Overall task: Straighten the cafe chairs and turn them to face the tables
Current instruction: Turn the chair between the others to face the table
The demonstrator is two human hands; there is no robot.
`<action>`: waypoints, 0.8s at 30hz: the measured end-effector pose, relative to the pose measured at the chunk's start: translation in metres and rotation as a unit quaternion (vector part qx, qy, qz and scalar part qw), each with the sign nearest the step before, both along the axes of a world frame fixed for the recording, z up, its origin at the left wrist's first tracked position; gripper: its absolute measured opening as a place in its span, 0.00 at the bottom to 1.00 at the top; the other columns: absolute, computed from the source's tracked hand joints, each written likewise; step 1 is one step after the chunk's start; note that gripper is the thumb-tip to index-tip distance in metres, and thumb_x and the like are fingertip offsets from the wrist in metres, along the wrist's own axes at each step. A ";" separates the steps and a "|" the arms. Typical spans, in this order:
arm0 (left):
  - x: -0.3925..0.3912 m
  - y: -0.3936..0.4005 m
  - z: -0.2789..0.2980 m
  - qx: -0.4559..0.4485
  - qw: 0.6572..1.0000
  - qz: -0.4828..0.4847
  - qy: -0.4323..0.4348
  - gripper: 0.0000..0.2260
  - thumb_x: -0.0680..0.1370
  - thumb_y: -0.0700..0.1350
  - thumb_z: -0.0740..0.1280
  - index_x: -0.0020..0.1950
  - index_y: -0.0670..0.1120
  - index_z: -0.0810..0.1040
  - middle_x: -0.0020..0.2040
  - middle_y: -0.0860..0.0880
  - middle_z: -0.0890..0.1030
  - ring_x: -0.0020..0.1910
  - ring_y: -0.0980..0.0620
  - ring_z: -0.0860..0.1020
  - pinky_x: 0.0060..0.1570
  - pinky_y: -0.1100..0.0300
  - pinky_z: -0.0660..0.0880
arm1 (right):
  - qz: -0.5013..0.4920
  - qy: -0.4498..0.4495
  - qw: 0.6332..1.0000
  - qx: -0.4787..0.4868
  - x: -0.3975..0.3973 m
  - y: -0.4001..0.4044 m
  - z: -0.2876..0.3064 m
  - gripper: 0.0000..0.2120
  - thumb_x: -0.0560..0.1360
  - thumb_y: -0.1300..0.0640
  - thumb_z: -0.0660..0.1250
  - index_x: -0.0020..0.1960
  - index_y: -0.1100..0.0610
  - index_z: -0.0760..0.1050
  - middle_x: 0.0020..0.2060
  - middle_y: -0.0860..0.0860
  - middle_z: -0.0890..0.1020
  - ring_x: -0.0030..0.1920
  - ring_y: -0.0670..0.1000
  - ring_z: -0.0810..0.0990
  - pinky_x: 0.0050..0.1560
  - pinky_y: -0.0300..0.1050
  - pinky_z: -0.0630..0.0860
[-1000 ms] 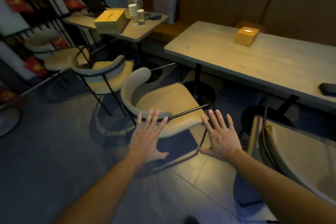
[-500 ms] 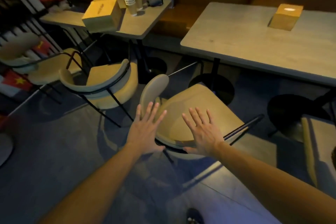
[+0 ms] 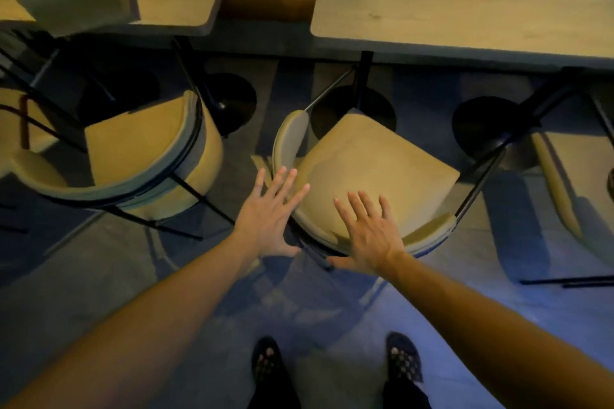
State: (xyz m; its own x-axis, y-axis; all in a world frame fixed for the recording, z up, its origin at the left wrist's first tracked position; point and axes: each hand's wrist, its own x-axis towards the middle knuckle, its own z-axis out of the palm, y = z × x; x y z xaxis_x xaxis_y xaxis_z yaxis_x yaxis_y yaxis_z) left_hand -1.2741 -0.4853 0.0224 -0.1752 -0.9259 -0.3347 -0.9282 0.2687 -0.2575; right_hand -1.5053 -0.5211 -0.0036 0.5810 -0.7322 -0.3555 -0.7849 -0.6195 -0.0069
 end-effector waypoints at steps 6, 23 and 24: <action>0.031 -0.025 -0.023 0.018 0.997 -0.066 0.024 0.59 0.64 0.81 0.59 0.81 0.49 0.35 0.81 0.39 0.37 0.79 0.38 0.37 0.73 0.33 0.38 | -0.089 0.030 0.995 0.022 0.025 0.028 -0.024 0.57 0.64 0.23 0.62 0.80 0.52 0.44 0.78 0.57 0.57 0.77 0.61 0.52 0.73 0.68 0.46; 0.049 -0.132 -0.047 0.066 0.946 -0.314 -0.034 0.39 0.64 0.79 0.63 0.57 0.48 0.82 0.53 0.49 0.83 0.56 0.47 0.78 0.63 0.50 0.68 | -0.174 0.072 0.981 0.038 0.030 0.016 -0.035 0.26 0.70 0.31 0.68 0.58 0.49 0.77 0.45 0.49 0.82 0.44 0.54 0.80 0.49 0.49 0.71; 0.050 -0.130 -0.047 0.063 0.946 -0.316 -0.036 0.39 0.64 0.80 0.62 0.55 0.48 0.82 0.51 0.49 0.83 0.54 0.47 0.78 0.61 0.50 0.68 | -0.171 0.069 0.982 0.043 0.029 0.015 -0.034 0.27 0.70 0.31 0.68 0.59 0.50 0.77 0.46 0.50 0.82 0.45 0.54 0.80 0.47 0.48 0.73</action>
State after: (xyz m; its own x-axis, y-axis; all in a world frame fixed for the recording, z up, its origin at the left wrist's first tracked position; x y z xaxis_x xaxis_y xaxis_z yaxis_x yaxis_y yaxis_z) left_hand -1.2243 -0.6157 -0.0243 -0.6536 -0.5958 -0.4667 -0.5528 0.7970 -0.2434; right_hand -1.4759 -0.5056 -0.0378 0.2480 -0.8400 -0.4826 -0.9440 -0.3215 0.0744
